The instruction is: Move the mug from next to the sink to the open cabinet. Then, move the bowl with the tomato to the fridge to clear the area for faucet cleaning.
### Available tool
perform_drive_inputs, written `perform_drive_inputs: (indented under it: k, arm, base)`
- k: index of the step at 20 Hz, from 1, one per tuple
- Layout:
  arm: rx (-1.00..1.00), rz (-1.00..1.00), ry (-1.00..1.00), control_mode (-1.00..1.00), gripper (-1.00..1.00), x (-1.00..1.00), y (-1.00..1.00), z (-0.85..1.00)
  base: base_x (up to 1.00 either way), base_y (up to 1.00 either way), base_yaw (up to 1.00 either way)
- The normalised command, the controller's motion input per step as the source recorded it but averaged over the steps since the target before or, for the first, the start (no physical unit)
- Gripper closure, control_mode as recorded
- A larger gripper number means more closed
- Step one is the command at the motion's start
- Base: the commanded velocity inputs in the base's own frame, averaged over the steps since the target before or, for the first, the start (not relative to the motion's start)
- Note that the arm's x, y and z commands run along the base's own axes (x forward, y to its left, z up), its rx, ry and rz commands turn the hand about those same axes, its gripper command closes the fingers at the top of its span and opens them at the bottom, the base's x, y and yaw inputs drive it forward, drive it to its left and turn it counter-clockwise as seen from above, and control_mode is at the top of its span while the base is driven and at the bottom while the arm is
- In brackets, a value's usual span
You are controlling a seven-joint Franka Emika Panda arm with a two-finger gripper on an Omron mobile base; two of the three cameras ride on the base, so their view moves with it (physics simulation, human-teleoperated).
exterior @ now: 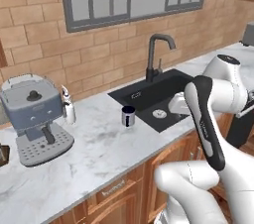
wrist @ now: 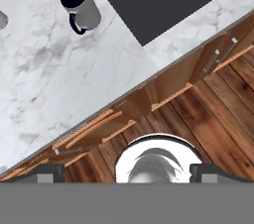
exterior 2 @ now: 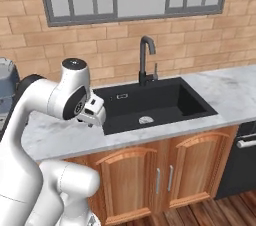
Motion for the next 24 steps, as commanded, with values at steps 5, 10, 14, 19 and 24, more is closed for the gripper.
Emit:
perform_drive_inputs:
  k: [5,10,14,19,24]
  arm:
    - [0.00,0.00,0.00,1.00,-1.00,0.00,0.00,0.00]
    - [0.00,0.00,0.00,1.00,-1.00,0.00,0.00,0.00]
    - [0.00,0.00,0.00,1.00,-1.00,0.00,0.00,0.00]
    - [-0.19,0.00,0.02,-1.00,-1.00,0.11,0.48,-0.33]
    - [-0.29,-0.07,-0.05,-1.00,-1.00,0.59,0.70,-0.50]
  base:
    - [-0.31,0.01,0.05]
    - [0.35,0.82,-0.03]
    - [0.46,0.96,-0.04]
    - [0.00,0.00,0.00]
    - [0.00,0.00,0.00]
